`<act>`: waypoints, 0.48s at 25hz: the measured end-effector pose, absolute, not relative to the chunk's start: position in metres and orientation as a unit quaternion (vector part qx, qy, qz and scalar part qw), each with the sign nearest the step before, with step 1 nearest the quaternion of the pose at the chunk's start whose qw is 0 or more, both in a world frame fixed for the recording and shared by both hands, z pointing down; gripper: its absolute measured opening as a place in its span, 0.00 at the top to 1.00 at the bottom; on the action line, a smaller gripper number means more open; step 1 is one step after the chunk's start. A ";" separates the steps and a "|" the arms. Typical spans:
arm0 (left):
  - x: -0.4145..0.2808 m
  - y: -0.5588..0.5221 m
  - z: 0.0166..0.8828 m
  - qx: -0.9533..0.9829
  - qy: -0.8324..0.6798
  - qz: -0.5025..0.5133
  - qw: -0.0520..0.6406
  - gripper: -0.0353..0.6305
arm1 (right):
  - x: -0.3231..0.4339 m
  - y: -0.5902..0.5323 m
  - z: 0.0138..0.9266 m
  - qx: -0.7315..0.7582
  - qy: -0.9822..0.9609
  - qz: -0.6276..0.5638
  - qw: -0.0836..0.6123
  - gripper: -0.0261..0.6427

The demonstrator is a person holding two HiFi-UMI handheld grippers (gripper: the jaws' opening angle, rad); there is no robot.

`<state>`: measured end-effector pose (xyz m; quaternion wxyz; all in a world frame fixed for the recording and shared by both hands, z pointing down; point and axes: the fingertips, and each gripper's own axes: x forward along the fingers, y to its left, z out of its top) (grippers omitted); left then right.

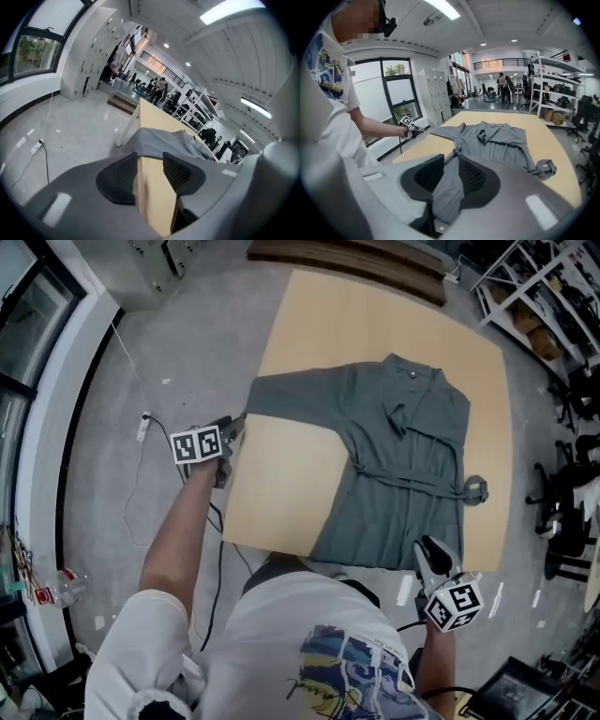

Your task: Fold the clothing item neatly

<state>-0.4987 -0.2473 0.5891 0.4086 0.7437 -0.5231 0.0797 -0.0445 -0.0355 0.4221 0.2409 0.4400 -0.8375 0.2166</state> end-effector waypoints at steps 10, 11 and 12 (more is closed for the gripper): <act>-0.500 -0.301 0.645 0.720 -0.501 0.066 0.475 0.58 | -0.024 -0.025 0.423 0.496 -0.794 0.240 0.258 0.83; -0.498 -0.304 0.648 0.718 -0.496 0.059 0.484 0.58 | -0.024 -0.024 0.424 0.499 -0.792 0.242 0.257 0.83; -0.495 -0.305 0.651 0.716 -0.491 0.051 0.493 0.58 | -0.024 -0.023 0.424 0.501 -0.790 0.244 0.257 0.83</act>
